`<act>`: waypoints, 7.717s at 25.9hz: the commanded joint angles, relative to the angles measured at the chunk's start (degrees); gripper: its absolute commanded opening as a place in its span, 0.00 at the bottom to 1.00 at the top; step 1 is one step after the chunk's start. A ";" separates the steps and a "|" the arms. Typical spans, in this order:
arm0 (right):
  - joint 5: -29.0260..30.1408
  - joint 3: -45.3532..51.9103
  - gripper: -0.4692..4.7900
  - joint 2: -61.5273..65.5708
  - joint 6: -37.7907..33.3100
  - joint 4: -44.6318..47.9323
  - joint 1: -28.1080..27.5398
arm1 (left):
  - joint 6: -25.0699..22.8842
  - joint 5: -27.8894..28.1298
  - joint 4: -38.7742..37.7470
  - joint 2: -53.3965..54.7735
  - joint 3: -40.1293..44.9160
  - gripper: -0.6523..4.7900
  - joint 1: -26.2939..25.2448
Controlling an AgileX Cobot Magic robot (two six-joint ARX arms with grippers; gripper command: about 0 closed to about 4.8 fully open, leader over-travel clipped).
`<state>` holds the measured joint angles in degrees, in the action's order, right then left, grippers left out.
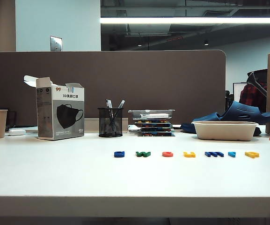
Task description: Select the appropriate letters from the row of letter magnets placed on the table to arrange into the word "cup".
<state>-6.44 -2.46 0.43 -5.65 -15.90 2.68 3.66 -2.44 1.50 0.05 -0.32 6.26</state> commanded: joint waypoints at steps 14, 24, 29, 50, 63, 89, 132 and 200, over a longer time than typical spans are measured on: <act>-0.07 0.20 0.10 -0.57 0.11 0.33 0.04 | -0.20 -0.35 3.80 0.02 -2.95 0.11 0.02; -0.07 0.20 0.10 -0.57 0.11 0.35 0.02 | -0.74 -4.57 -14.60 1.68 -25.77 0.11 0.02; -0.07 0.20 0.10 -0.57 0.11 0.33 0.02 | -1.95 -9.49 -25.77 7.72 -40.09 0.11 0.02; -0.09 0.20 0.10 -0.57 0.11 0.33 0.02 | 5.40 -17.31 -72.96 49.00 -97.22 0.11 5.88; -0.11 0.20 0.10 -0.57 0.11 0.33 0.02 | 22.84 -9.99 -79.93 64.02 -101.77 0.11 28.00; -0.09 0.20 0.10 -0.57 0.11 0.31 0.04 | 27.08 8.76 -76.98 73.16 -101.74 0.11 37.62; -0.09 0.09 0.10 -0.57 -0.33 0.85 0.04 | 43.30 11.34 -72.54 77.77 -101.74 0.11 43.30; 15.37 -91.45 0.28 85.13 -15.80 -35.30 19.10 | 43.30 11.43 -72.50 77.79 -101.72 0.11 43.25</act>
<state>8.86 -93.06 84.20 -21.28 -51.79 21.43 46.83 9.02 -71.55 78.04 -101.84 49.47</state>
